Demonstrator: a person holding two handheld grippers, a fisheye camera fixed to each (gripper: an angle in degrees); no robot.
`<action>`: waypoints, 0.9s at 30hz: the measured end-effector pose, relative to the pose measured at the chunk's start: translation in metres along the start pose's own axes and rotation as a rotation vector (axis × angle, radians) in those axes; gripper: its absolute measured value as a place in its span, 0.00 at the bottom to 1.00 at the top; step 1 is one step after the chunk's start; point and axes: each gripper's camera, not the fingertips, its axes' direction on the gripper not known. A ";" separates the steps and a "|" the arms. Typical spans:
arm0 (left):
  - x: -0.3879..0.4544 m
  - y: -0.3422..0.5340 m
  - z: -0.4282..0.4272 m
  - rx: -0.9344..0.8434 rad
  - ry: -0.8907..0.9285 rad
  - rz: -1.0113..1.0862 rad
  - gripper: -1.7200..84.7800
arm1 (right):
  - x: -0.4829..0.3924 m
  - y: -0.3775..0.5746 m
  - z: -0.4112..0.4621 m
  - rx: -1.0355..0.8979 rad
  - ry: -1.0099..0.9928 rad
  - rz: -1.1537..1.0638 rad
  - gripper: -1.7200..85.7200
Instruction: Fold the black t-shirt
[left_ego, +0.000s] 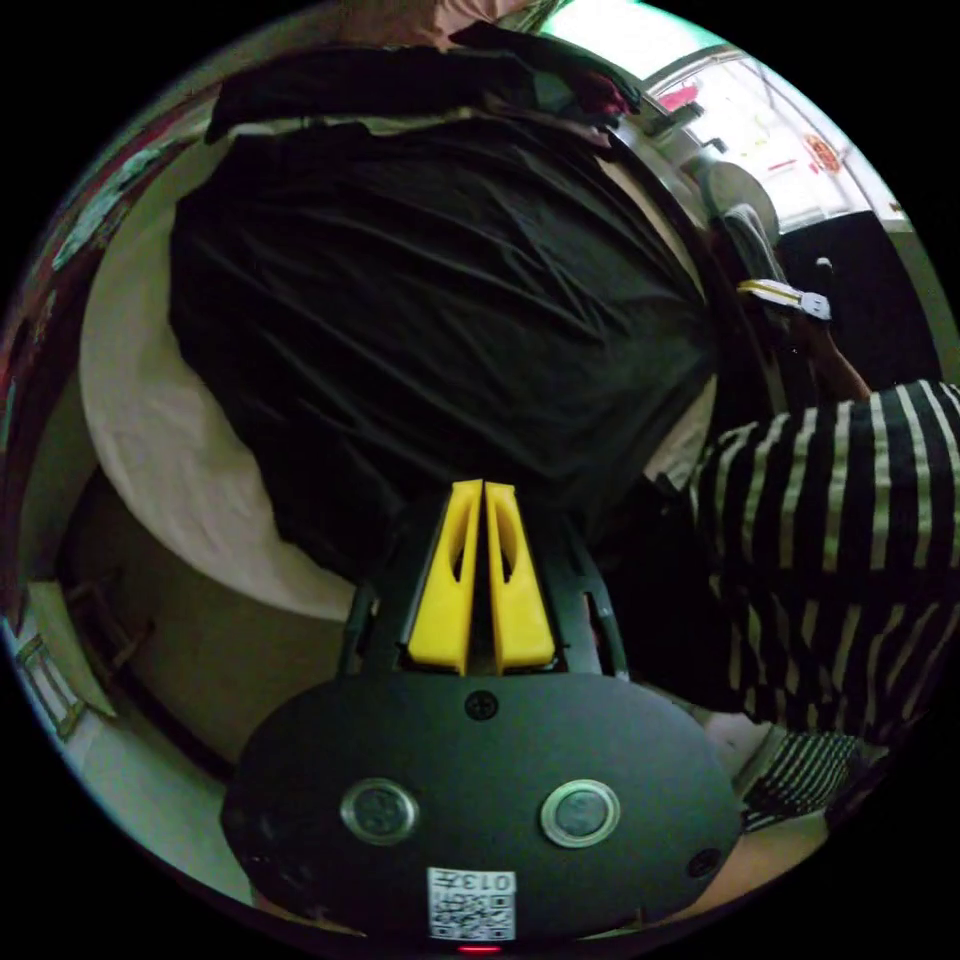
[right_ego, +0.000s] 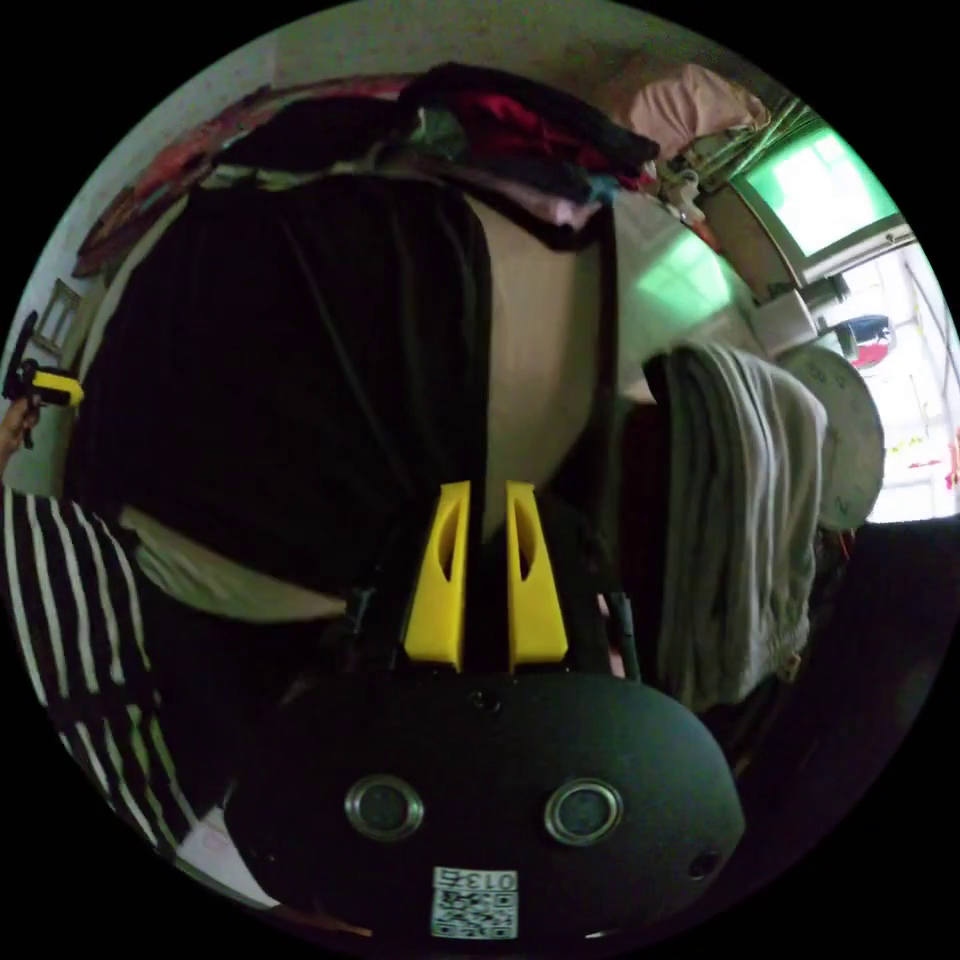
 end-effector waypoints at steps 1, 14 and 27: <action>-0.001 -0.007 0.002 -0.001 -0.054 -0.015 0.02 | -0.003 -0.008 0.002 0.017 -0.017 0.002 0.09; -0.060 0.015 -0.049 0.187 -0.143 -0.337 0.04 | 0.035 -0.150 0.046 0.239 -0.028 0.049 0.07; -0.158 -0.127 -0.136 0.405 -0.238 -0.325 0.15 | 0.075 -0.279 0.141 0.162 -0.250 0.135 0.10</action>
